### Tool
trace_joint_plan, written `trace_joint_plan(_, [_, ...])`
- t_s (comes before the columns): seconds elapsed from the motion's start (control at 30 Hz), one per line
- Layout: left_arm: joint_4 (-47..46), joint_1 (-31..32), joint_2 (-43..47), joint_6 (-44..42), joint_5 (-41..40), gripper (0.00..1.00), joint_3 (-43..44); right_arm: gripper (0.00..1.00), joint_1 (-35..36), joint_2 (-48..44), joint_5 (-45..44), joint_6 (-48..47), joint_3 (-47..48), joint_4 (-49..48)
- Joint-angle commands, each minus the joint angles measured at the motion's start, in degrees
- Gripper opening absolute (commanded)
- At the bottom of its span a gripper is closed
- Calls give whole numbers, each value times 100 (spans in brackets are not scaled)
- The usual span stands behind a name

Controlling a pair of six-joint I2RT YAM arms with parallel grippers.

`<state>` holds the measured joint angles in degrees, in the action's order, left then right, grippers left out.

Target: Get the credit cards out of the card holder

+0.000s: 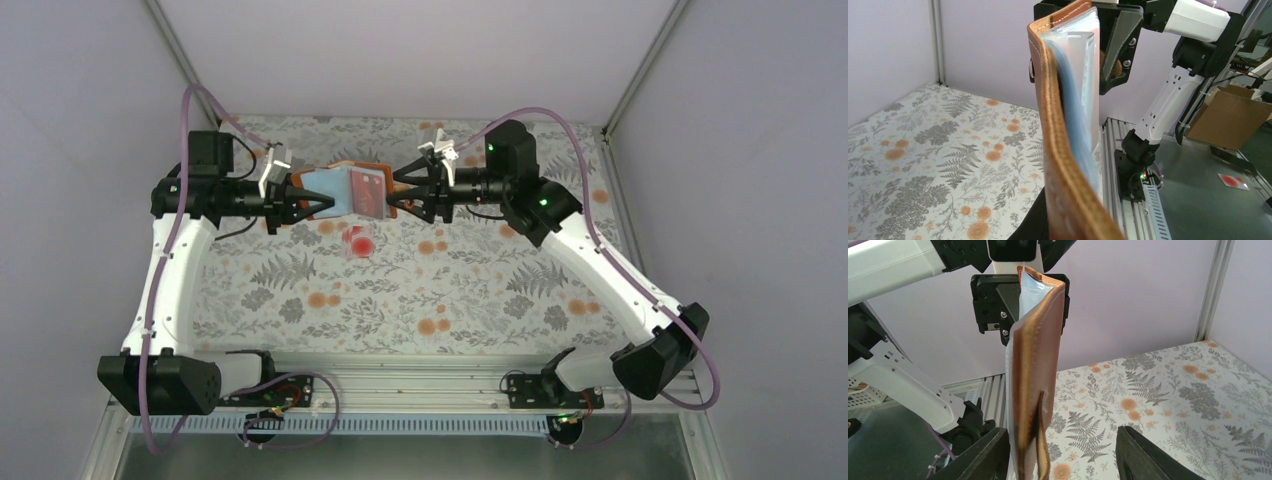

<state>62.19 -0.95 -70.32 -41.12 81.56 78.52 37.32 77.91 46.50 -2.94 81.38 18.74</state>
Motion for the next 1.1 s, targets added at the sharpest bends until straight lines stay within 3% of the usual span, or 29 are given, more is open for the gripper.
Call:
trace_joint_plan(0.0, [-119, 5, 68, -38, 176, 2, -38, 50, 27, 117, -154, 98, 20, -69])
trace_joint_plan(0.1, [-121, -2, 66, -30, 167, 2, -46, 36, 55, 203, -299, 184, 44, -124])
trace_joint_plan(0.23, [-126, -2, 72, -36, 154, 2, -60, 29, 90, 261, -418, 277, 49, -261])
trace_joint_plan(0.43, [-186, -2, 70, 24, 132, 2, -95, 40, 217, 448, -438, 351, 120, -333])
trace_joint_plan(0.67, [-178, -2, 63, 7, 141, 2, -115, 43, 293, 508, -380, 334, 140, -380])
trace_joint_plan(0.77, [-148, -2, 71, -29, 150, 2, -110, 41, 289, 453, -412, 308, 121, -397])
trace_joint_plan(0.93, [-92, -2, 88, -104, 179, 2, -100, 30, 81, 159, -591, 292, -79, -485])
trace_joint_plan(1.07, [-71, -2, 86, -121, 194, 2, -91, 31, 31, 163, -606, 326, -72, -398])
